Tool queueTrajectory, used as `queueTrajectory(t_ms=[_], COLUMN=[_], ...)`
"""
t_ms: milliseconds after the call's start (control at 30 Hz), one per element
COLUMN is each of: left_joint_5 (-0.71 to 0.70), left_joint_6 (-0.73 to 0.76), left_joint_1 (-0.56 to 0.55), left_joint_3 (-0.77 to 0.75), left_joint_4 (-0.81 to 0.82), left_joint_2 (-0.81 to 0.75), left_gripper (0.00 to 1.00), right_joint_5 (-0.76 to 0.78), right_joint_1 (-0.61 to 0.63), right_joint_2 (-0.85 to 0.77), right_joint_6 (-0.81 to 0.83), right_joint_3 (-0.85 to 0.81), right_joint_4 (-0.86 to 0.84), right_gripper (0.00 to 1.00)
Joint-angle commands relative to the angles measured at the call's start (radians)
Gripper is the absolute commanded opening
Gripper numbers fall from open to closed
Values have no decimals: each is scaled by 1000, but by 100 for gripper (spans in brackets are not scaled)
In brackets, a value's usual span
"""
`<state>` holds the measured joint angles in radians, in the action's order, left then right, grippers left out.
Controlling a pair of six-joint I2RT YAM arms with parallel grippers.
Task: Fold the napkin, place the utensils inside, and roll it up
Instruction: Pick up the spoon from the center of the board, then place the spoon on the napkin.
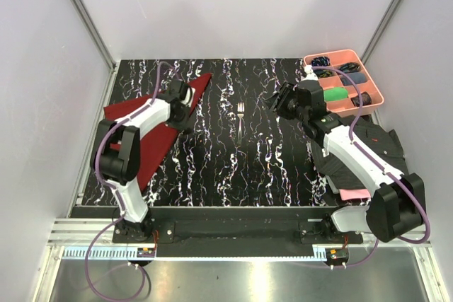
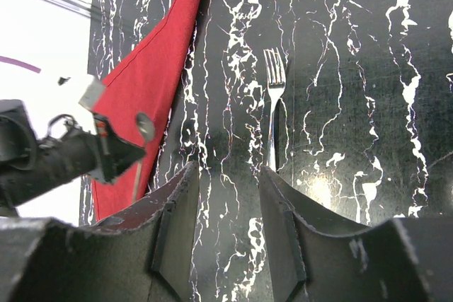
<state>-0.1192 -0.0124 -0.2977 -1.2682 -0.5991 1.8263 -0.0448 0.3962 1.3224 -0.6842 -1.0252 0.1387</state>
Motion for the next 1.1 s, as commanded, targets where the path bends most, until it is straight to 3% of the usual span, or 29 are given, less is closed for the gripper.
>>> queueTrajectory(t_ms=[0, 200, 633, 900, 1000, 1033, 1067], left_joint_5=[-34, 61, 69, 73, 85, 85, 84], left_joint_6=[69, 158, 244, 223, 198, 189, 181], left_joint_1=[64, 163, 201, 213, 212, 210, 204], left_joint_3=[-60, -121, -206, -232, -255, -255, -257], left_joint_4=[-2, -16, -60, -71, -93, -96, -97], left_joint_2=[-68, -18, 140, 179, 186, 180, 176], left_gripper=[0, 0, 0, 1, 16, 38, 47], right_joint_5=[-10, -27, -32, -29, -26, -15, -6], right_joint_1=[-8, -8, -11, -11, -10, -11, -10], right_joint_2=[6, 35, 34, 44, 86, 104, 125], right_joint_6=[25, 29, 26, 28, 40, 54, 60], right_joint_3=[-15, -36, -16, 2, 5, 1, -16], right_joint_4=[-28, -30, -28, -24, -22, -11, 2], right_gripper=[48, 48, 48, 49, 51, 52, 54])
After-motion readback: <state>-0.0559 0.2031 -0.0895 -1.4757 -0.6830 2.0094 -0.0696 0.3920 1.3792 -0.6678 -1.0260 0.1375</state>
